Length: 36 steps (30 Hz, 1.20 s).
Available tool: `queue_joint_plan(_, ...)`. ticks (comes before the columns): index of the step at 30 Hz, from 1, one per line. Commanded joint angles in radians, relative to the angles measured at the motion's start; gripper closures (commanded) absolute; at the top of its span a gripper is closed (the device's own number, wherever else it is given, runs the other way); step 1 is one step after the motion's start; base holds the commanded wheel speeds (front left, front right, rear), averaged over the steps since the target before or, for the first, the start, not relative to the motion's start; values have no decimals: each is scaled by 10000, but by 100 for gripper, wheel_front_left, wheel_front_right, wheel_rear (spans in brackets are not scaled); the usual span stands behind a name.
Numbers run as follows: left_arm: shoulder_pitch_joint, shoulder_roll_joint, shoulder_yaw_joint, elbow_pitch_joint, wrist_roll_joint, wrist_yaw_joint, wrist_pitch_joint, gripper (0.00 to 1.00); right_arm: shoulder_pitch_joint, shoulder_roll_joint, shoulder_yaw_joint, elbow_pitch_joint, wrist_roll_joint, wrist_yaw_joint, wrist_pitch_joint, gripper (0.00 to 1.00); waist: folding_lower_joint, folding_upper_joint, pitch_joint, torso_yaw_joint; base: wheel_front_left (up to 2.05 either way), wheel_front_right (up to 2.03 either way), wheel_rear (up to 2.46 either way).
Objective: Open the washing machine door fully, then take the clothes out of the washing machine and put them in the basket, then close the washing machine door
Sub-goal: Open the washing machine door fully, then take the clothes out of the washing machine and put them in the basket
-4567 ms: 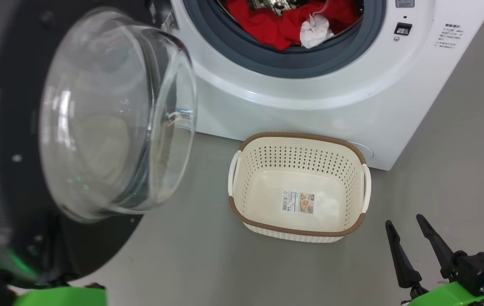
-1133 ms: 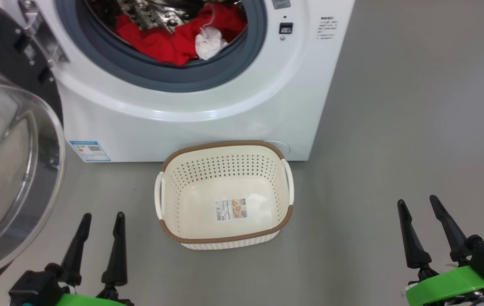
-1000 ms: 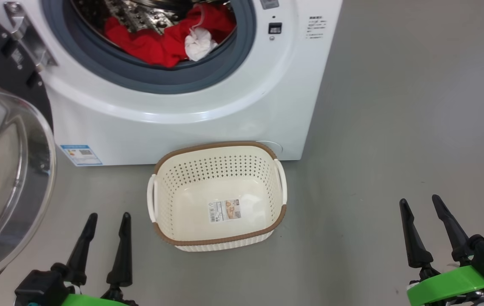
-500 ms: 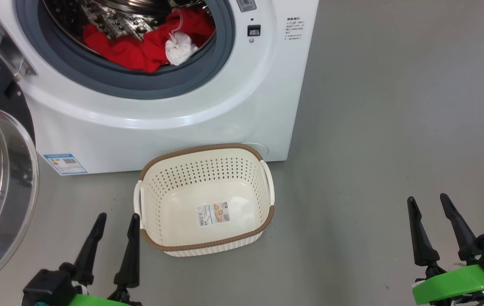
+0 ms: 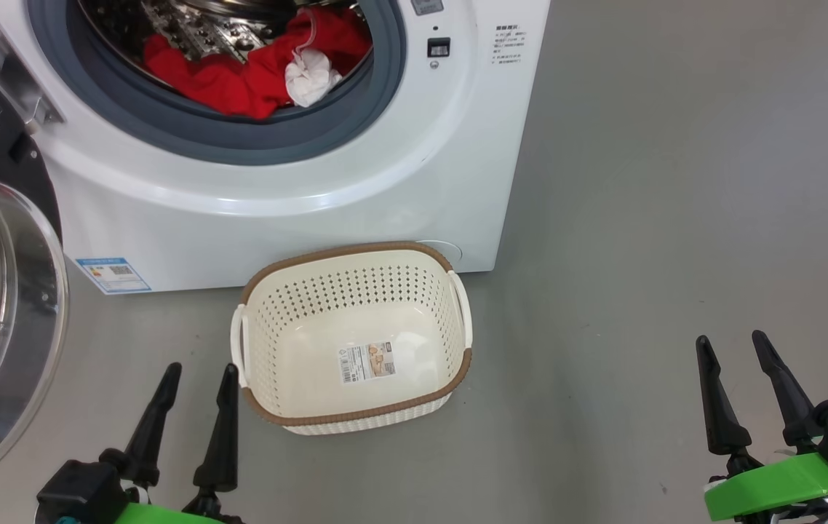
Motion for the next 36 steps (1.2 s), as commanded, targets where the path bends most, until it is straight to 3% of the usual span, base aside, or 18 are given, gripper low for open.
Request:
queue_joint_plan(1,-197,211,288,-276,-74,-54,-49,0,-107,-82,179,-252,-46,73,-65,0,0,0,0,5,0,0,0)
queue_joint_plan(10,-268,254,142,-401,-192,-54,-49,0,-132,-78,225,-263,-55,73,-65,0,0,0,61,46,22,-22,0)
queue_joint_plan(36,-535,203,229,-186,-63,-54,-49,0,-311,-79,355,-285,-2,73,-65,0,0,0,342,73,92,-92,0)
